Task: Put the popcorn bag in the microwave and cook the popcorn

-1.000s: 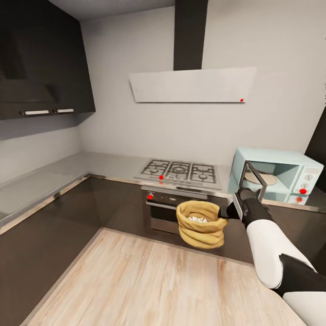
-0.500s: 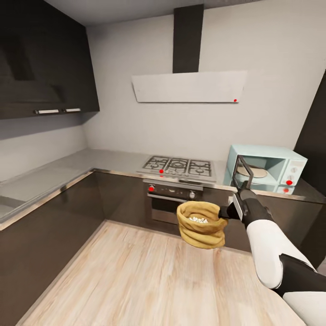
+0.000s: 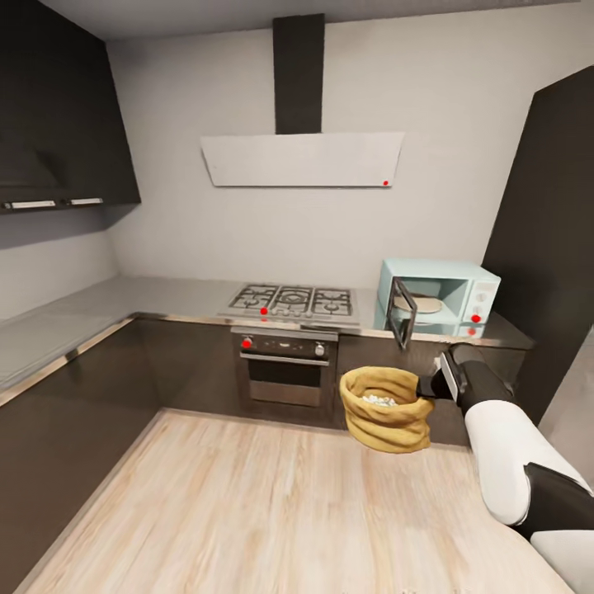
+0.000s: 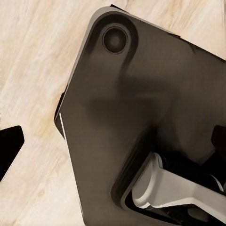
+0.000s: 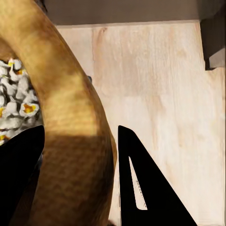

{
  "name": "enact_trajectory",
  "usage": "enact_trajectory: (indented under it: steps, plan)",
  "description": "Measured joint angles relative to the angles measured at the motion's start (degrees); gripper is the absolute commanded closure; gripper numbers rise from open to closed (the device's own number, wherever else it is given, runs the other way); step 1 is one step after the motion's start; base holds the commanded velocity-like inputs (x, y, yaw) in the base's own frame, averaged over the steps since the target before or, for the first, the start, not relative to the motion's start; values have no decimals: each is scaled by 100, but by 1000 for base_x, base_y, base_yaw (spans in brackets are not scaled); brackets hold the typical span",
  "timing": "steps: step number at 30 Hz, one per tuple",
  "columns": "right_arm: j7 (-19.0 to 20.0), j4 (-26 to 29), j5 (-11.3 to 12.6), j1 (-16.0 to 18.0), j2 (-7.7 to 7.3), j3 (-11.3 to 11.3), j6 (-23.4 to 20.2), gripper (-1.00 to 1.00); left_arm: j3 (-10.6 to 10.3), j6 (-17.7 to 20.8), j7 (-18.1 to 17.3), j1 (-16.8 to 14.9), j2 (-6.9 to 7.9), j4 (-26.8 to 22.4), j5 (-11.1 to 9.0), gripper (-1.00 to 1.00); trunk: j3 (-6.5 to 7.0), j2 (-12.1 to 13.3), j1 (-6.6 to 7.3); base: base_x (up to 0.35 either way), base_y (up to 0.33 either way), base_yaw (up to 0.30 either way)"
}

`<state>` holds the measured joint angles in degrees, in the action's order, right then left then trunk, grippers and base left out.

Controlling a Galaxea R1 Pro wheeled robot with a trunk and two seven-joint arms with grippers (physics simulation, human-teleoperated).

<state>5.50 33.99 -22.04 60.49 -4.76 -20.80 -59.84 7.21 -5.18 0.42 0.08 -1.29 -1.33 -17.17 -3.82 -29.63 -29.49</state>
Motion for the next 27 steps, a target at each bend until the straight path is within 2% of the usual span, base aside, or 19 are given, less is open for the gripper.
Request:
enact_trajectory:
  steps: [13, 17, 19, 22, 27]
  plan:
    - [6, 51, 8, 0, -295, -18, 0, 100, 0, 0, 4, 0, 8, 0, -8, -100, 0, 0, 0, 0, 0, -292]
    - [7, 51, 44, 0, -462, -27, 0, 100, 2, 0, 6, 0, 8, 0, -11, -100, 0, 0, 0, 0, 0, -292]
    - [4, 54, 50, 0, -478, -106, -1, 100, 7, 0, 6, 0, 8, 0, -16, -100, 0, 0, 0, 0, 0, -292]
    - [-1, 59, 49, -1, -517, -367, -1, 100, 4, 3, 6, 0, 9, 0, -18, -100, 0, 0, 0, 0, 0, -292]
    - [-1, 204, 52, -1, -521, -414, -1, 100, 0, 0, -1, 0, 3, 0, -4, -100, 0, 0, 0, 0, 0, -292]
